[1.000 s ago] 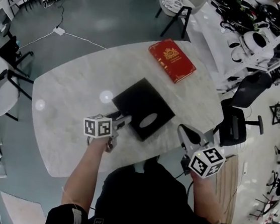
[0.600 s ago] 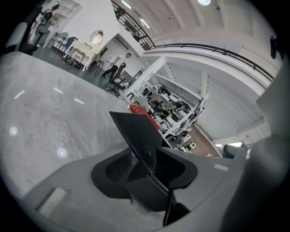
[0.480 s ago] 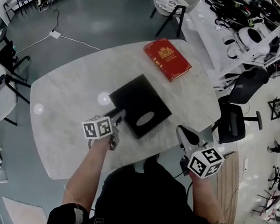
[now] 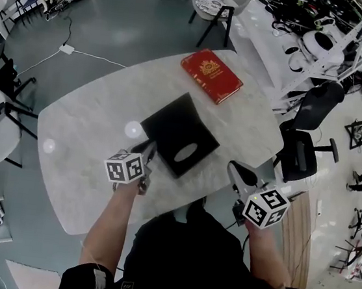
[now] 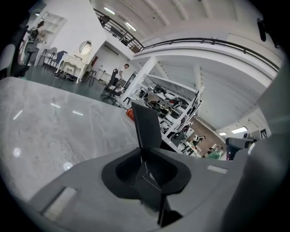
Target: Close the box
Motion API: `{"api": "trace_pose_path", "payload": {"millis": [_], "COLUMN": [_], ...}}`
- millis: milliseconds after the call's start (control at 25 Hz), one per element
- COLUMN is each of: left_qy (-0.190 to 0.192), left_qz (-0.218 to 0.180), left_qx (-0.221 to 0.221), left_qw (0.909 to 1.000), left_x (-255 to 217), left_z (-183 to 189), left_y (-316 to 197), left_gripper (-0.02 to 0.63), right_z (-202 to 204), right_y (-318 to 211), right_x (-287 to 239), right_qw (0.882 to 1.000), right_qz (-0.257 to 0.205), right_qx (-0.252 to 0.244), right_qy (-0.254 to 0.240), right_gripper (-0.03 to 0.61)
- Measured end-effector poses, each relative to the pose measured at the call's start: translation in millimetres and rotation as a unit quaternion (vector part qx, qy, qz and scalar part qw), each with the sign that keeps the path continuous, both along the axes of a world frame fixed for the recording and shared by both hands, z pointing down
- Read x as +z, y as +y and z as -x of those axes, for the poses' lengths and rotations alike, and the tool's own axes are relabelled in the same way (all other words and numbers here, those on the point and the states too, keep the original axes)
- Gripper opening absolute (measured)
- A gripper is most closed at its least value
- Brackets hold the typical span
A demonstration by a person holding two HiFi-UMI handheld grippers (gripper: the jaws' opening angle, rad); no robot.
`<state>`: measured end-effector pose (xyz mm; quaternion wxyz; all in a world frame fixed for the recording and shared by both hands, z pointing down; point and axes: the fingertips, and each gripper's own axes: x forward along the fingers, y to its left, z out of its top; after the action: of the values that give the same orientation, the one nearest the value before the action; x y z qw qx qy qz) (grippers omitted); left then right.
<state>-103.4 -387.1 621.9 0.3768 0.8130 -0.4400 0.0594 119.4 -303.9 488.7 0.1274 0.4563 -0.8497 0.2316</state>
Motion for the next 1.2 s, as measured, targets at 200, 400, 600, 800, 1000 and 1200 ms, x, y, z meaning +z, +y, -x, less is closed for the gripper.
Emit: {"api": "trace_pose_path", "payload": {"millis": [200, 400, 600, 800, 1000, 1200], "left_qy": [-0.038, -0.073, -0.108, -0.114, -0.136, -0.154], "left_qz": [-0.045, -0.100, -0.106, -0.107, -0.096, -0.080], "left_qx": [0.042, 0.047, 0.026, 0.002, -0.002, -0.015], "left_qw": [0.9973, 0.9912, 0.9881, 0.9876, 0.9860, 0.9847], "left_x": [-18.3, -50.5, -65.1, -72.7, -69.4, -60.8], "left_z": [-11.5, -22.1, -24.8, -32.5, -53.6, -65.8], "left_y": [8.5, 8.0, 9.5, 26.3, 45.0, 62.6], "left_gripper": [0.091, 0.094, 0.069, 0.067, 0.086, 0.110], "right_z": [1.5, -1.8, -24.3, -55.4, -73.7, -84.3], "right_y": [3.1, 8.5, 12.3, 26.8, 42.3, 57.5], "right_x": [-2.4, -4.1, -8.2, 1.7, 13.4, 19.1], "right_qw": [1.000, 1.000, 1.000, 0.999, 0.998, 0.997], "right_qz": [-0.001, 0.000, -0.004, 0.001, 0.013, 0.017], "right_qx": [0.002, -0.009, -0.015, -0.010, -0.016, -0.022], "right_qy": [-0.004, -0.012, -0.025, -0.044, -0.063, -0.074], "right_gripper": [0.003, 0.003, 0.003, 0.003, 0.003, 0.003]}}
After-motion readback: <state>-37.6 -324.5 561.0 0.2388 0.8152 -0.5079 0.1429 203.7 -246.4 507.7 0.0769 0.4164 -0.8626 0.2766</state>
